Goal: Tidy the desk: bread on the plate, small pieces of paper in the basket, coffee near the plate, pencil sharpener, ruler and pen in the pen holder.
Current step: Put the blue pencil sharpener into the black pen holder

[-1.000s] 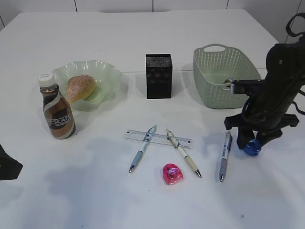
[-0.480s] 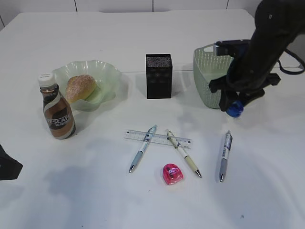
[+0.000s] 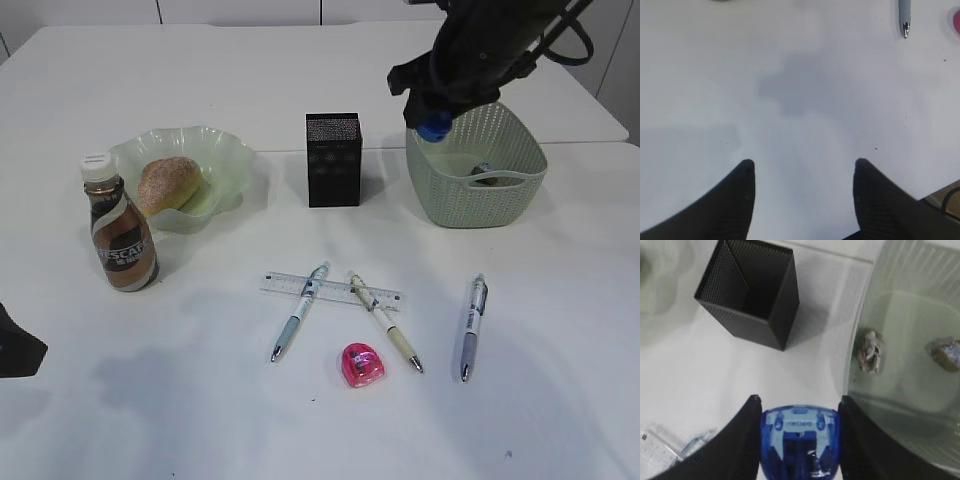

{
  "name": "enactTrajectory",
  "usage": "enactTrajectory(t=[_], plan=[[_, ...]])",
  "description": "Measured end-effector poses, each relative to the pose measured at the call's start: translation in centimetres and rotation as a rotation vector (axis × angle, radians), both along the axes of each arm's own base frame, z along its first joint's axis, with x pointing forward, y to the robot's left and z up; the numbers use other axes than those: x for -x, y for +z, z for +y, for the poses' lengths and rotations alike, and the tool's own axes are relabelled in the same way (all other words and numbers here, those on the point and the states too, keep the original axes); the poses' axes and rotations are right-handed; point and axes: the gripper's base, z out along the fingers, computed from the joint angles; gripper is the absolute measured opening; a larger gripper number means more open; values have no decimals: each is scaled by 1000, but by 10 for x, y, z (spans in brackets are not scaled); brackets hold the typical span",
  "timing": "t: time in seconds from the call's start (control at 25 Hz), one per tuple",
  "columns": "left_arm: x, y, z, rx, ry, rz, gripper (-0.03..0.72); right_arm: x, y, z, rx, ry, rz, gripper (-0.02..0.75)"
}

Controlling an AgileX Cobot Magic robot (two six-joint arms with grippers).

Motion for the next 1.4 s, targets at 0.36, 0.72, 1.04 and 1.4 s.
enactTrajectory(t=[0.36,0.72,1.04,1.4], plan=[[0,0,0,0,0,0,430,-13,11,20,-54,48,-212,333],[0,0,0,0,0,0,430,-35,-6,42,-106,63,-408,333],[0,0,0,0,0,0,430,-48,-37,65,-126,83,-491,333],[0,0,0,0,0,0,428,-56,-50,69,-136,77,-549,333]])
